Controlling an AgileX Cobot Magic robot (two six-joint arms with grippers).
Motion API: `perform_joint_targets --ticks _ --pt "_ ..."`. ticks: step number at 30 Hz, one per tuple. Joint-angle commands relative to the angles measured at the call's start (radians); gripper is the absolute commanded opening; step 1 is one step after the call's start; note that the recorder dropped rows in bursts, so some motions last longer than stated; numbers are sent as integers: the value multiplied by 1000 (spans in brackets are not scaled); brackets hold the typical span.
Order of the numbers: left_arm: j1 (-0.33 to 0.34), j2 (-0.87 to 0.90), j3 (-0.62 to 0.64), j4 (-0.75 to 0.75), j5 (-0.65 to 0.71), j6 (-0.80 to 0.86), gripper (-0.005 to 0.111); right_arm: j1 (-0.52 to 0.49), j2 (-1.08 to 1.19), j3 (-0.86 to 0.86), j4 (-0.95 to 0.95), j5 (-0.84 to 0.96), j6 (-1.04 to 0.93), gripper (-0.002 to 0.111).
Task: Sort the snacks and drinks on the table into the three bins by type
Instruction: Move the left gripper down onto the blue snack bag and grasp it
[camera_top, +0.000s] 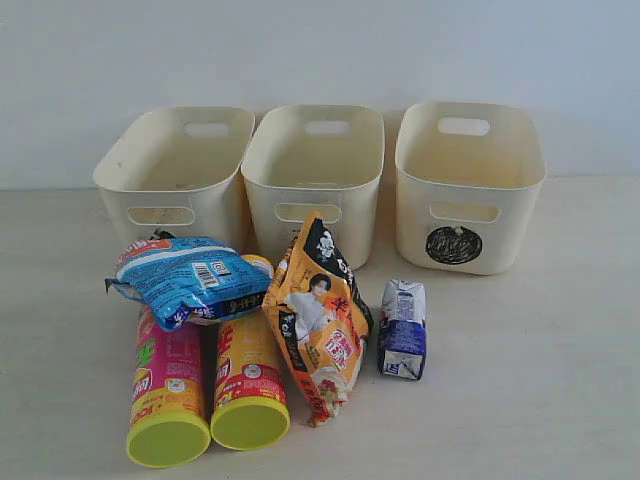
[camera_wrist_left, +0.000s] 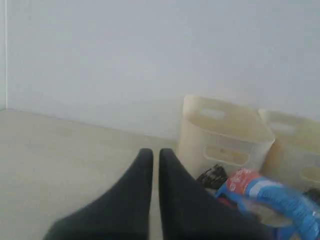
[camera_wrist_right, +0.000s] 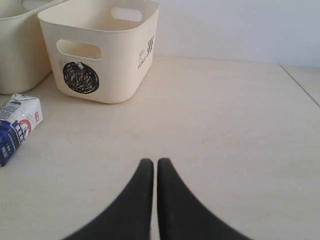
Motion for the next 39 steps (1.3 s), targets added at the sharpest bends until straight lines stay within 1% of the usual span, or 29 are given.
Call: perform_joint_targets --ticks 1,3,4,5,10,13,16,17,18,19,22,23,24,25,28,31,37,39 --pt "3 -3 -4 -32 -168 -249 4 0 -4 4 -2 -9 -4 0" --pt "3 -3 -4 -22 -271 -333 4 0 -4 4 -2 -9 -4 0" --pt "3 -3 -4 23 -319 -384 4 0 -4 4 -2 -9 -4 0" --pt "3 7 -15 32 -319 -399 4 0 -4 4 -2 -9 -4 0" --pt "3 180 -151 32 -316 -398 4 0 -4 4 -2 -9 -4 0" --pt "3 368 -297 102 -298 -400 4 0 -4 4 -2 -9 -4 0" --pt "3 510 -403 162 -277 -400 4 0 -4 4 -2 -9 -4 0" --pt "3 571 -445 228 -277 -400 4 0 -4 4 -2 -9 -4 0" --pt "3 622 -476 294 -262 -400 4 0 -4 4 -2 -9 -4 0" --pt "3 670 -515 364 -217 -400 4 0 -4 4 -2 -9 -4 0" --pt "3 768 -600 482 -75 -400 4 0 -4 4 -2 -9 -4 0" --pt "-7 817 -635 547 -9 -400 4 0 -4 4 -2 -9 -4 0" --pt "-35 867 -668 589 52 -380 4 0 -4 4 -2 -4 -4 0" --pt "-60 895 -683 601 77 -359 4 0 -4 4 -2 -4 -4 0" --pt "-145 964 -727 599 181 -225 4 0 -4 4 1 -5 -4 0" --pt "-229 1022 -769 599 288 -133 4 0 -4 4 1 -5 -4 0" --pt "-417 1081 -787 599 350 184 4 0 -4 4 1 -5 -4 0" --pt "-461 1088 -787 599 379 228 4 0 -4 4 1 -5 -4 0"
